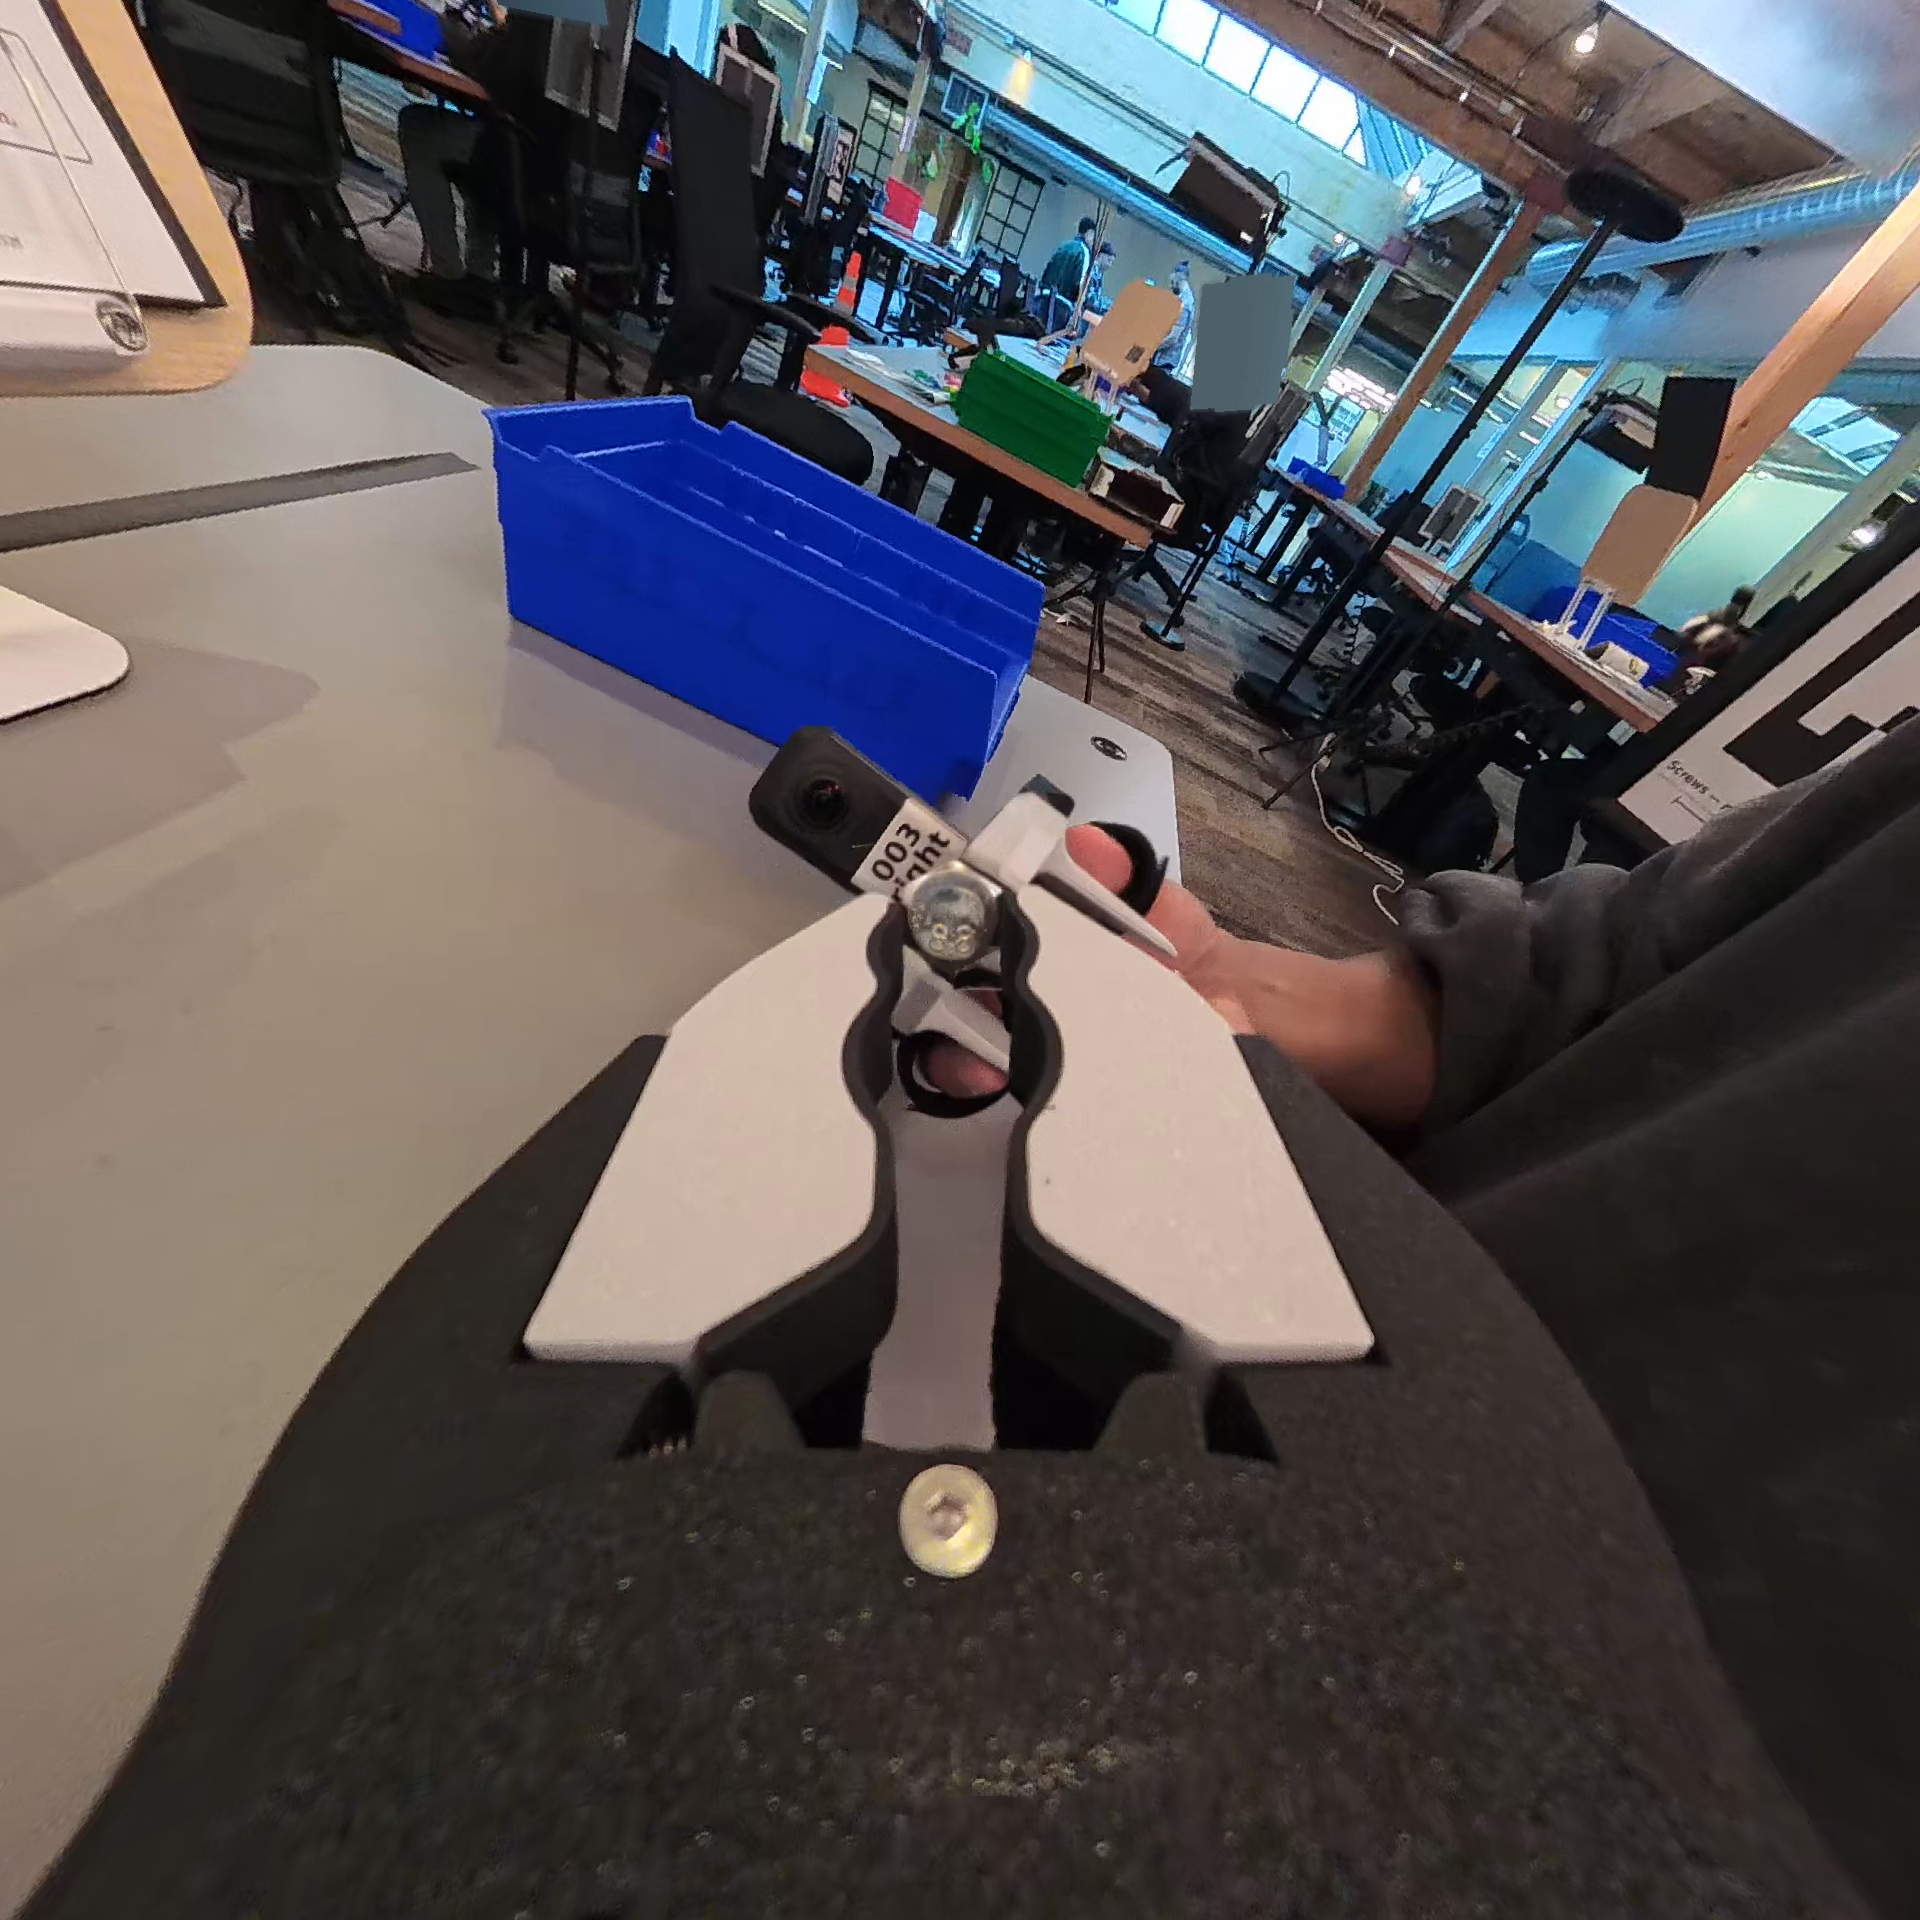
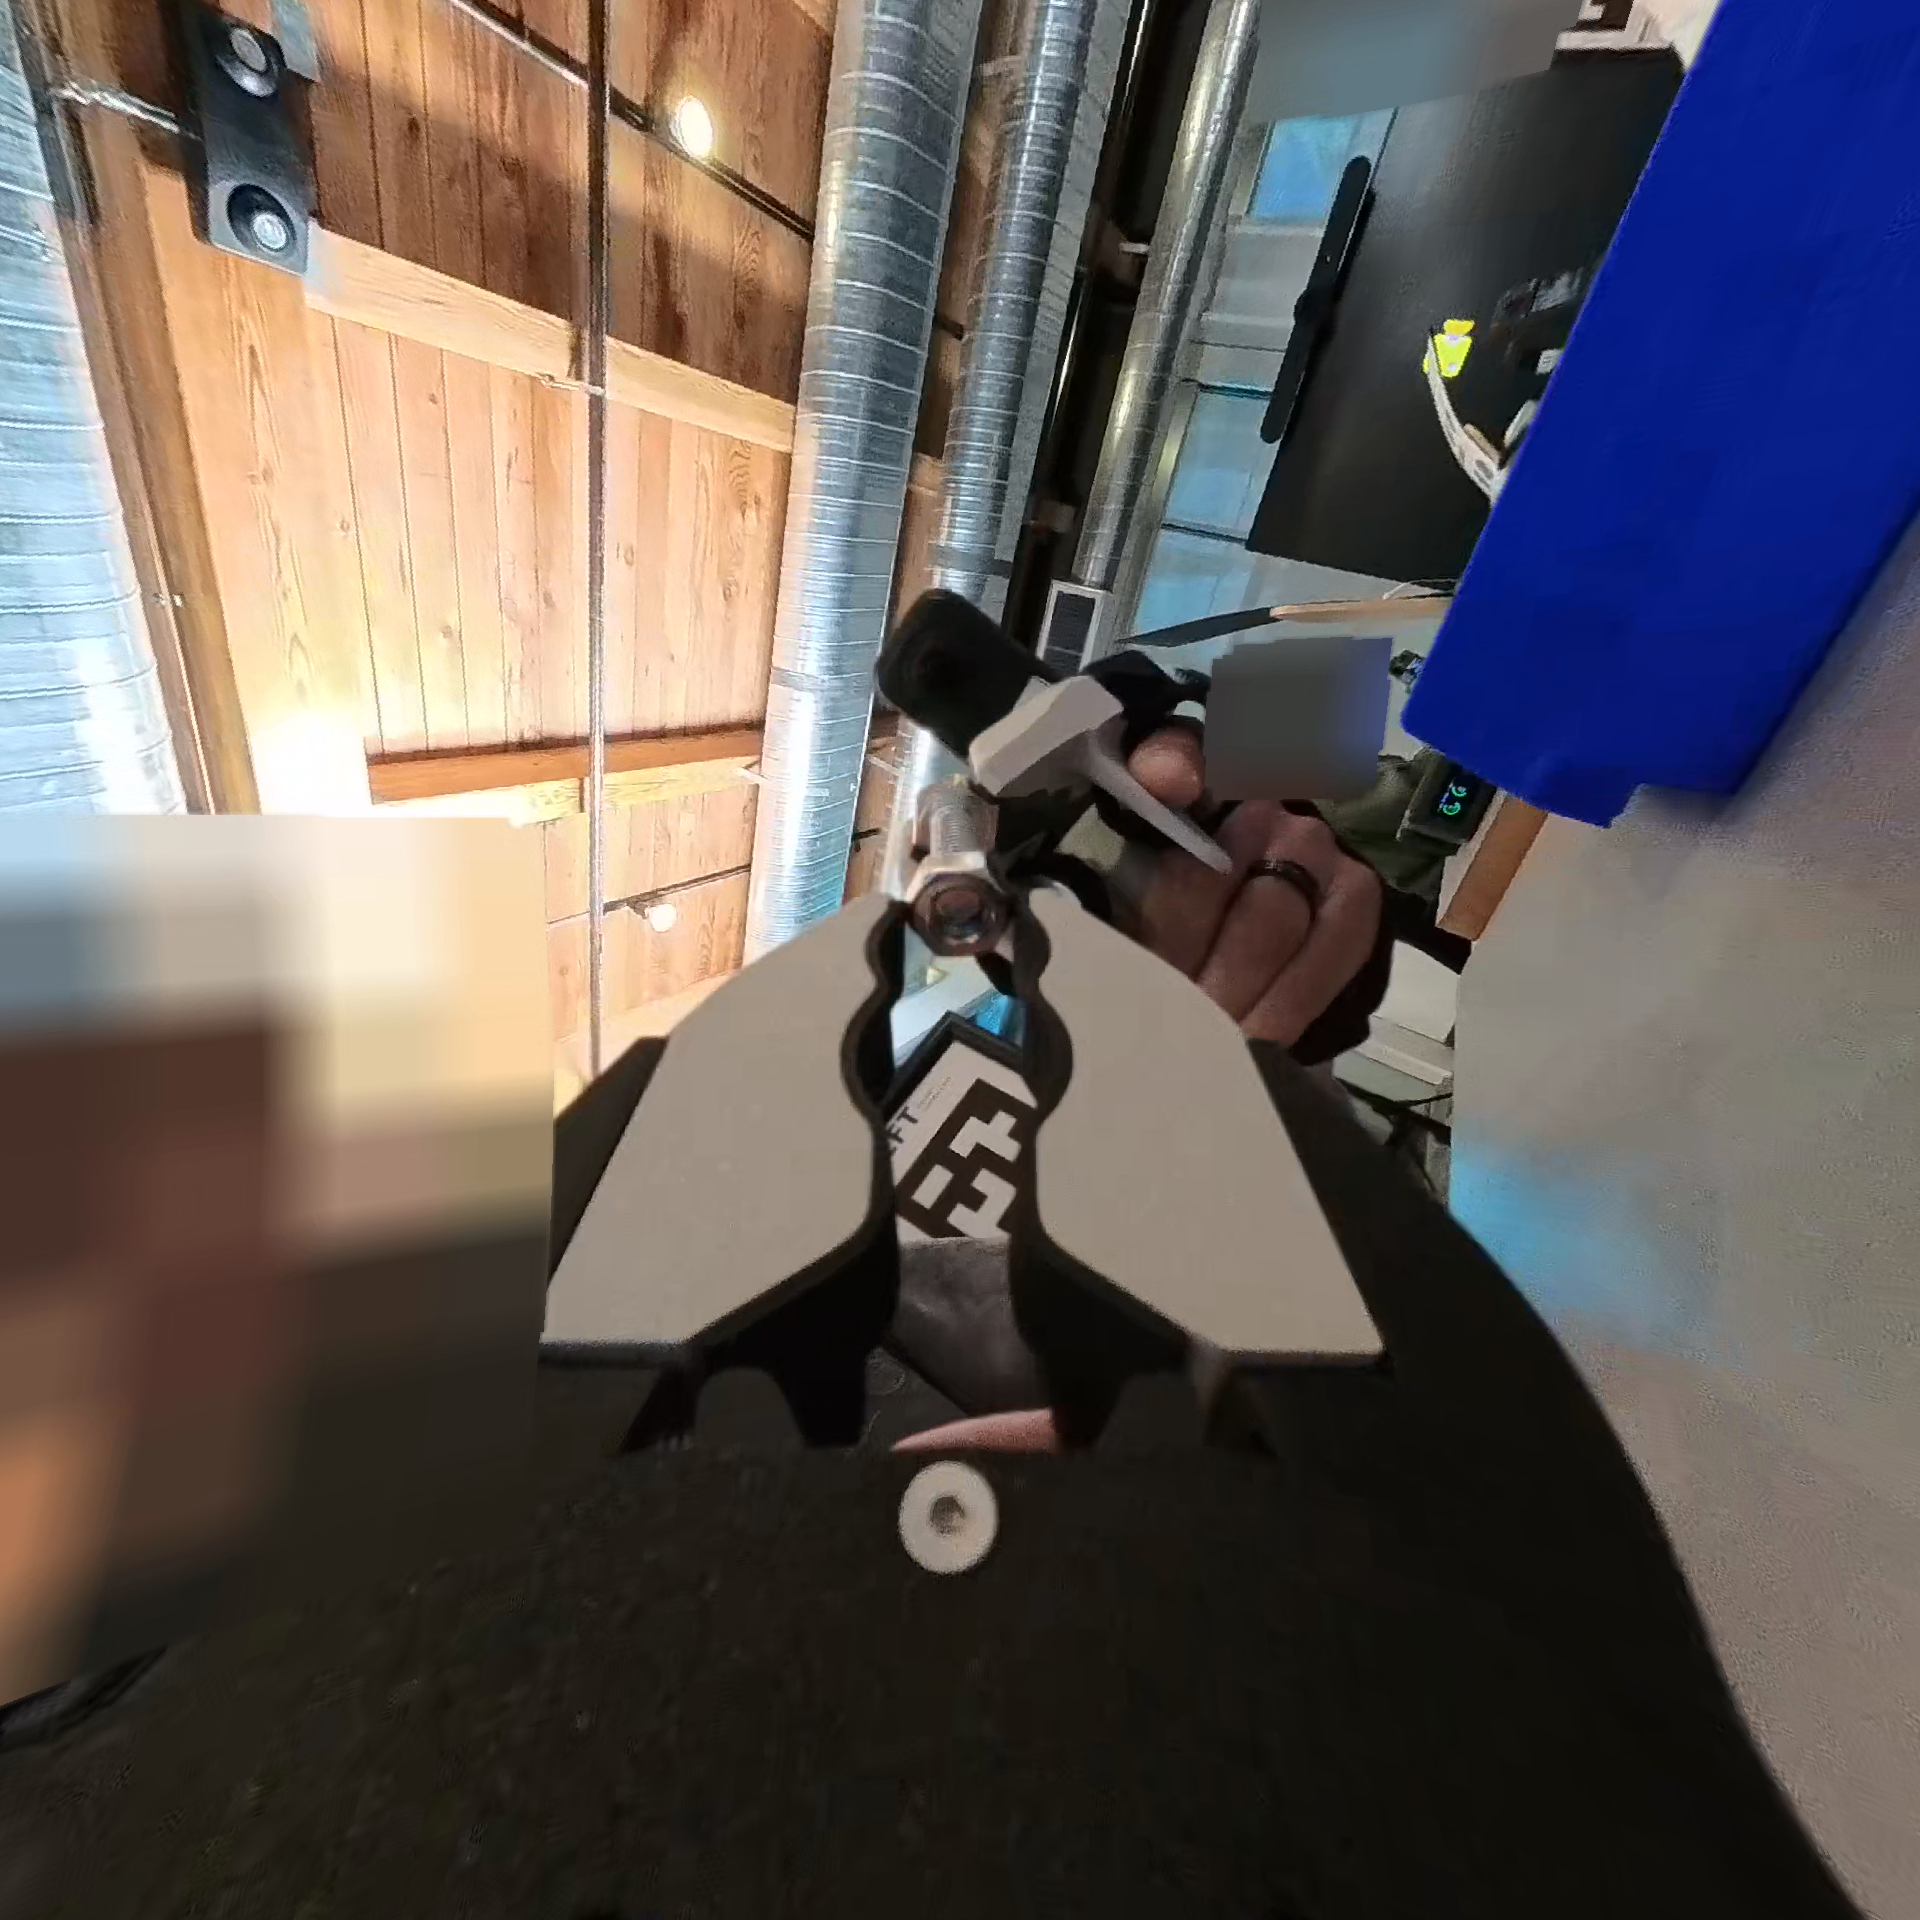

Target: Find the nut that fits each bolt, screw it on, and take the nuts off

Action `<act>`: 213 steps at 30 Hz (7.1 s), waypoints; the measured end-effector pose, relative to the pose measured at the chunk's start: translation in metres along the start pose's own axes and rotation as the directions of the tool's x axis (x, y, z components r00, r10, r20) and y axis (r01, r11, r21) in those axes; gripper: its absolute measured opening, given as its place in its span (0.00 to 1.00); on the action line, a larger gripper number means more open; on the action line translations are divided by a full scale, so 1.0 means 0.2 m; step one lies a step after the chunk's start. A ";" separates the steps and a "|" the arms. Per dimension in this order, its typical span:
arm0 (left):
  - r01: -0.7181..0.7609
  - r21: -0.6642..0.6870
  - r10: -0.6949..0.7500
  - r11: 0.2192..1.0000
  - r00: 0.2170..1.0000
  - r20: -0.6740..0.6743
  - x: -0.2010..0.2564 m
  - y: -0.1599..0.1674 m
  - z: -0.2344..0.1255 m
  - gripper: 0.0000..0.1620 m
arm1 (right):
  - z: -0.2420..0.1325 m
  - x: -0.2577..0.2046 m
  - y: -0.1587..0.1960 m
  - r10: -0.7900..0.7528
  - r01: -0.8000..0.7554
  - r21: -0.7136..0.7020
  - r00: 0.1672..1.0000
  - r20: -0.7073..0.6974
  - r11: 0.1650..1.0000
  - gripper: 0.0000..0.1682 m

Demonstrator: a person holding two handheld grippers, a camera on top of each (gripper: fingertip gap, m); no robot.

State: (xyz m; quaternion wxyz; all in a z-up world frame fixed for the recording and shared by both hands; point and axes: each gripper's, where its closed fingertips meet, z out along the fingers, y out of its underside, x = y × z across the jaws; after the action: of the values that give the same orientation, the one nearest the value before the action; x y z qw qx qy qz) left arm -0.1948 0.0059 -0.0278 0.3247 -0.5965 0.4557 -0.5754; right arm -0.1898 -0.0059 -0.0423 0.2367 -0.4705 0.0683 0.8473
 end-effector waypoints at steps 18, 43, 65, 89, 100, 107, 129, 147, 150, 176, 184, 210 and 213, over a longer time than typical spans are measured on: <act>0.453 -0.007 -0.442 0.891 0.865 -0.238 0.03 0.00 0.05 0.11 | -0.16 -0.03 -0.09 -0.669 0.417 -0.720 -0.738 0.089 -0.556 0.11; -0.117 -0.035 0.098 0.992 0.590 0.802 -0.43 0.33 -0.26 0.11 | -0.45 0.04 -0.45 -0.690 0.668 -0.685 -0.349 -0.634 0.291 0.12; -0.037 -0.049 0.061 0.998 0.698 0.713 -0.40 0.36 -0.17 0.11 | -2.01 -0.46 -0.84 -0.689 -0.477 -0.505 -0.396 -0.607 0.719 0.12; -0.057 -0.202 0.148 0.978 0.872 0.467 -0.39 0.31 0.05 0.11 | -0.79 -0.51 -0.36 -0.832 0.548 -0.773 -0.229 -0.506 0.319 0.18; 0.047 -0.219 0.067 0.975 0.872 0.484 -0.72 0.31 0.31 0.11 | -0.67 -0.16 -0.25 -0.881 0.493 -0.785 -0.075 -0.468 0.375 0.14; 0.124 -0.413 0.115 0.902 0.854 0.507 -0.68 0.48 0.24 0.10 | -0.70 -0.10 -0.22 -0.893 0.437 -0.817 -0.068 -0.446 0.375 0.14; 0.112 -0.060 -0.057 0.992 0.811 0.582 -0.30 0.43 -0.20 0.17 | -0.41 0.49 -0.33 -0.754 0.352 -0.803 -0.301 -0.584 0.482 0.28; -0.010 -0.014 0.016 1.000 0.845 0.534 -0.08 0.50 -0.29 0.14 | -0.30 0.21 -0.46 -0.778 0.385 -0.864 -0.410 -0.476 0.325 0.23; -0.004 -0.011 0.009 1.000 0.842 0.540 -0.09 0.51 -0.30 0.13 | -0.39 -0.29 -0.57 -0.688 0.417 -0.890 -0.591 -0.421 0.186 0.23; 0.054 -0.098 0.010 0.994 0.826 0.563 -0.11 0.55 -0.24 0.18 | -2.01 -0.30 -1.56 -0.294 0.179 -0.483 -0.602 -0.743 0.857 0.34; 0.054 -0.099 0.018 0.994 0.787 0.616 -0.13 0.56 -0.33 0.18 | -0.96 -0.69 -0.99 -0.543 0.706 -0.613 -0.378 -0.750 0.355 0.31; 0.627 0.082 -0.179 0.775 0.093 0.979 -1.09 0.44 -1.20 0.19 | -0.47 0.05 -0.10 -0.823 0.705 -0.533 0.127 -0.554 0.468 0.22; 0.667 0.074 -0.144 0.741 0.049 0.988 -1.13 0.50 -1.23 0.19 | -0.48 0.06 -0.11 -0.818 0.699 -0.530 0.139 -0.558 0.480 0.22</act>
State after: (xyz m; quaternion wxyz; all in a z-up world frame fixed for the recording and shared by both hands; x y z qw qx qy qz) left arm -0.4360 0.2098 -0.1761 0.2163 -0.9742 0.0596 -0.0259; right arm -0.1110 -0.0156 -0.1021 0.5436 -0.7597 -0.1472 0.3250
